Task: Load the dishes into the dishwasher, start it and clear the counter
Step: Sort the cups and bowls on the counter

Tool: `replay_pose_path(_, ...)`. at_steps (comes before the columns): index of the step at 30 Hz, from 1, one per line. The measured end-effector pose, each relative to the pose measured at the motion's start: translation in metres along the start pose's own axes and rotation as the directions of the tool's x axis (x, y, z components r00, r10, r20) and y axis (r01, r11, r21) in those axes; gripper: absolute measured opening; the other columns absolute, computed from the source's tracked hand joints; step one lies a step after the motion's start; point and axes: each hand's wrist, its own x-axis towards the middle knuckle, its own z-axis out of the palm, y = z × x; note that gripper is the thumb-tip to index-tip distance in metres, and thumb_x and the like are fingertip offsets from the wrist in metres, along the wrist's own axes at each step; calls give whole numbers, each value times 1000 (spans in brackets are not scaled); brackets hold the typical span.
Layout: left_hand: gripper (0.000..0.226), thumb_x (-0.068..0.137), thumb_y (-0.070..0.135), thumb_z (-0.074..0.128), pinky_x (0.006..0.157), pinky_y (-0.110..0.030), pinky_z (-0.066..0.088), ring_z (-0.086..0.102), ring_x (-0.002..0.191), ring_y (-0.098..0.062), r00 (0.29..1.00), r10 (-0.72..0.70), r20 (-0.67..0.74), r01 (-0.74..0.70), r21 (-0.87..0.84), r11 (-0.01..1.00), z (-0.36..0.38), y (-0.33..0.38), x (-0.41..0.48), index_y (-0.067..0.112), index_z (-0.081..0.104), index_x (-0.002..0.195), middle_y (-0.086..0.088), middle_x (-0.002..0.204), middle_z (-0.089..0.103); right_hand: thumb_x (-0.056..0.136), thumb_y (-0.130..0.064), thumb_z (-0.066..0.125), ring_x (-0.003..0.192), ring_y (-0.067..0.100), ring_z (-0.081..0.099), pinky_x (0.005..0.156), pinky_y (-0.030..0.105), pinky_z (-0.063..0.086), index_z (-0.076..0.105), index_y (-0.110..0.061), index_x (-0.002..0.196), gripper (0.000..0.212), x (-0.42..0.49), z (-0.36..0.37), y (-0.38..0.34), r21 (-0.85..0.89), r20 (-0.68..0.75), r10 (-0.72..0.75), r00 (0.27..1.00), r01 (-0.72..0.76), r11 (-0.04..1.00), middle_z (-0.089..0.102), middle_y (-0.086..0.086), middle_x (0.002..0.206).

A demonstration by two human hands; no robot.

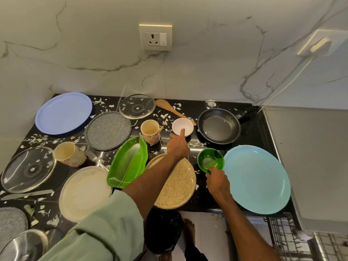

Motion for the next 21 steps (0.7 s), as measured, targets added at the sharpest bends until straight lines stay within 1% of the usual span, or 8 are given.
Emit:
replay_pose_path(2, 84, 91, 24, 67, 98, -50, 48, 51, 124, -41, 999, -35, -3, 35, -16, 999, 4, 4, 9, 32, 15, 156, -27, 142, 36, 100, -19, 56, 79, 32, 65, 71, 43, 55, 63, -10, 86, 18, 5, 0, 4, 16, -58, -14, 998, 15, 1000, 68, 13, 88)
replay_pose_path(4, 77, 92, 22, 64, 99, -51, 48, 51, 123, -40, 999, -50, -9, 50, -33, 998, 9, 5, 17, 31, 21, 155, -26, 140, 39, 100, -20, 56, 71, 28, 64, 68, 45, 57, 63, -12, 83, 21, 7, -3, 7, 77, -102, -23, 995, 31, 997, 66, 10, 78)
replay_pose_path(9, 42, 95, 17, 61, 95, -47, 54, 58, 117, -38, 988, -75, -132, 63, -94, 994, 14, 1, 35, 8, 53, 135, -24, 134, 53, 99, -21, 63, 71, 21, 68, 66, 45, 61, 72, -16, 107, 13, -1, -7, 13, 314, -184, -36, 982, 94, 945, 71, 5, 82)
replay_pose_path(12, 35, 96, 21, 61, 91, -44, 53, 61, 112, -39, 977, -99, -188, 80, -110, 991, 18, 3, 42, 3, 58, 126, -24, 128, 56, 96, -21, 67, 77, 25, 71, 73, 46, 61, 73, -15, 113, 19, -9, -7, 21, 386, -185, -8, 983, 80, 919, 75, 9, 89)
replay_pose_path(15, 32, 96, 22, 64, 87, -44, 53, 63, 109, -39, 961, -104, -254, 76, -117, 990, 19, 3, 41, 2, 60, 122, -24, 126, 59, 94, -22, 71, 82, 22, 70, 80, 36, 57, 73, -11, 113, 22, -16, -11, 27, 404, -198, -24, 980, 104, 909, 76, 10, 94)
replay_pose_path(18, 32, 95, 25, 67, 85, -41, 51, 61, 110, -37, 945, -83, -318, 24, -186, 982, 15, 3, 36, 4, 61, 118, -21, 125, 59, 90, -35, 76, 75, 4, 64, 69, 9, 46, 75, -15, 103, 24, -23, -18, 27, 463, -195, 1, 981, 91, 881, 75, -3, 88)
replay_pose_path(19, 35, 94, 27, 68, 83, -36, 50, 62, 110, -34, 944, -72, -323, -4, -230, 973, 10, 6, 30, 3, 62, 119, -20, 124, 62, 87, -42, 77, 74, 0, 63, 66, 7, 43, 75, -18, 97, 26, -26, -23, 26, 496, -198, 35, 980, 70, 865, 73, -8, 85)
replay_pose_path(21, 43, 92, 34, 72, 77, -20, 46, 63, 106, -23, 934, -57, -352, -64, -323, 944, 1, 9, 15, 4, 65, 121, -13, 121, 67, 81, -55, 78, 72, 1, 64, 63, 13, 46, 72, -22, 85, 33, -33, -34, 23, 572, -201, 99, 975, 35, 820, 71, -12, 78)
